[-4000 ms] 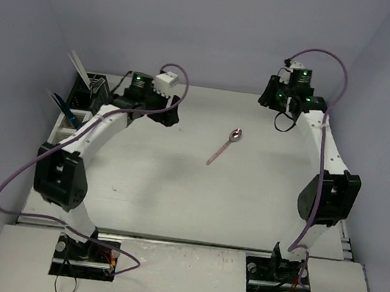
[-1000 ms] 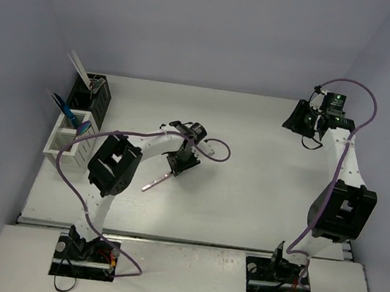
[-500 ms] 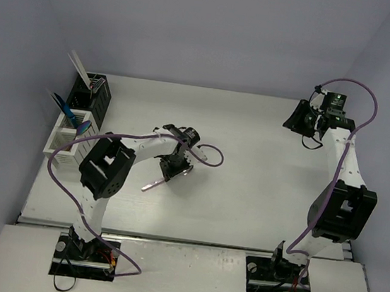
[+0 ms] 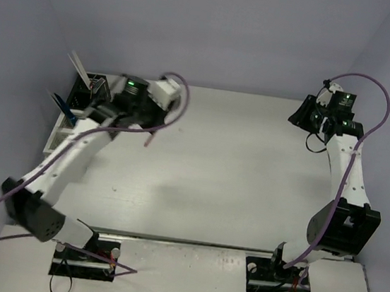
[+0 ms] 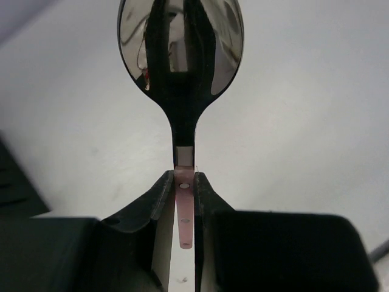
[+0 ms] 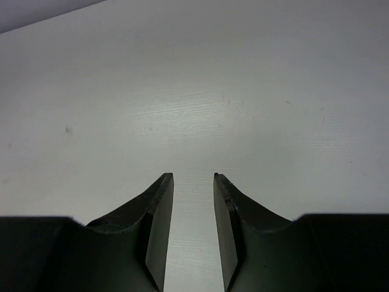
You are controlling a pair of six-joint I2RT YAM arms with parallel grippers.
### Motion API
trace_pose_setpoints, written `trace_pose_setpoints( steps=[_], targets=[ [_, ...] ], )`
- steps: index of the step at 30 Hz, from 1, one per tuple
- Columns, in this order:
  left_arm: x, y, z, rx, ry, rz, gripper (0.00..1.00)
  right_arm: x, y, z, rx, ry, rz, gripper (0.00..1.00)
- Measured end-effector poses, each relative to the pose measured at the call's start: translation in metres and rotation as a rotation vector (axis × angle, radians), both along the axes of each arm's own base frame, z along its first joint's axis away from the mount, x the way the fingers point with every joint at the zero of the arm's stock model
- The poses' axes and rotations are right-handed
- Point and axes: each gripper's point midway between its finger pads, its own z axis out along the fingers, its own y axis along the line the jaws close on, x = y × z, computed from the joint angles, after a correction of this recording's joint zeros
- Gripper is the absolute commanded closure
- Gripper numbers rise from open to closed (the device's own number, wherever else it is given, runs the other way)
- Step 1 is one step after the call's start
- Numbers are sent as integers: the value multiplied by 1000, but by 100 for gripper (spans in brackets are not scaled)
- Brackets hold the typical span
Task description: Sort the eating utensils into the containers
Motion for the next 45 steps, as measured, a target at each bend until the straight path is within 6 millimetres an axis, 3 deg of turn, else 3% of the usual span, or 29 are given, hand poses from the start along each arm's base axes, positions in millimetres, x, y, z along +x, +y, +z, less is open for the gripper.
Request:
trace_pose_setpoints(
  steps=[2,4,6,8,11,13,20,23,25,36,45],
  targets=[
    [-8,44,48,-61,-144,114,100,-1,1,3,-2,-7,1,70],
    [-25,89,81,-85,-261,244,100,-1,3,4,-5,-9,3,69],
    [-44,123,100,-100,-355,346,100,-1,4,3,-13,-8,3,69],
    [-66,152,106,-108,-417,434,100,-1,10,3,-25,-7,8,69],
    [-85,190,98,-95,-433,571,100,-1,25,2,-40,-6,36,69],
    [-86,210,87,-85,-419,649,100,-1,35,1,-49,-6,58,69],
    [-67,276,-5,-80,-203,876,100,3,45,-10,-71,19,86,69],
    [-54,291,-33,-110,-148,907,100,5,45,-17,-76,34,88,70],
    [-46,295,-40,-133,-155,901,100,6,45,-20,-77,40,90,71],
    [-9,296,-24,-219,-255,812,100,5,47,-28,-81,58,101,71],
    [1,306,-37,-175,-242,774,100,7,47,-39,-78,85,102,71]
  ],
)
